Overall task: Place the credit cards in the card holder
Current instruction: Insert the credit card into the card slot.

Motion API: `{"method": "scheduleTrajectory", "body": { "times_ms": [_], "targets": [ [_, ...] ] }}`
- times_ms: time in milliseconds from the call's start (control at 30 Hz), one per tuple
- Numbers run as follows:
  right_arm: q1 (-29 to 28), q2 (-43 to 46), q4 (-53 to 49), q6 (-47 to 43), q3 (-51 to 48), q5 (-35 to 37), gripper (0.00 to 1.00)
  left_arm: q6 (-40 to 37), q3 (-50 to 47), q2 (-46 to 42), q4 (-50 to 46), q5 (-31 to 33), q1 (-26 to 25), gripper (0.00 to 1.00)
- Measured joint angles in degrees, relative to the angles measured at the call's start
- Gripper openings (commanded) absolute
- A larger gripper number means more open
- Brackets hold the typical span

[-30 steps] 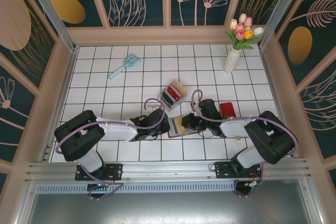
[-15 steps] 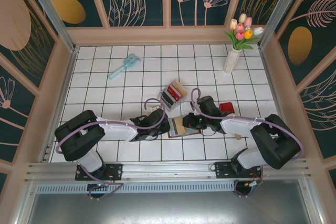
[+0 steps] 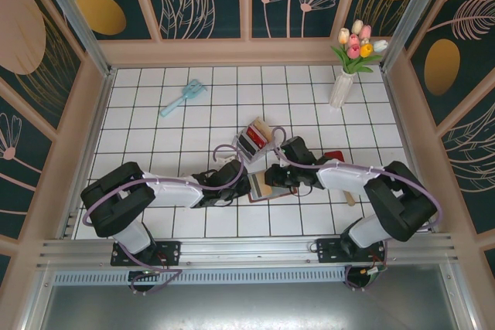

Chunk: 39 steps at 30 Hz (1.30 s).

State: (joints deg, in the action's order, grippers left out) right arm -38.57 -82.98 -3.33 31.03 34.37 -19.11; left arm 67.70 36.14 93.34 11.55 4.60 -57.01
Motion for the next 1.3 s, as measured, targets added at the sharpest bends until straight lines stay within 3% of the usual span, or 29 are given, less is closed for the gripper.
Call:
{"method": "scheduleTrajectory", "body": {
  "times_ms": [333,633,800,1067,1300],
  "targets": [
    [3.32,1.64,-5.46,-3.28,-0.24,6.54,0.16,0.07,-0.24,0.04,0.44,0.0,0.0,0.0],
    [3.63,2.86,-12.9,-5.31,4.79,16.13,0.21,0.0,-0.24,0.04,0.63,0.24,0.0,0.0],
    [3.52,6.84,-12.79,-5.66,5.77,12.07,0.06,-0.24,0.0,0.04,0.2,0.44,0.0,0.0],
    [-0.92,6.43,-9.11,-4.0,5.77,4.74,0.01,-0.24,0.04,0.04,0.15,0.44,0.0,0.0],
    [-2.49,-0.5,-10.14,-3.72,5.75,8.22,0.0,-0.26,0.04,0.04,0.15,0.42,0.0,0.0]
  ]
}}
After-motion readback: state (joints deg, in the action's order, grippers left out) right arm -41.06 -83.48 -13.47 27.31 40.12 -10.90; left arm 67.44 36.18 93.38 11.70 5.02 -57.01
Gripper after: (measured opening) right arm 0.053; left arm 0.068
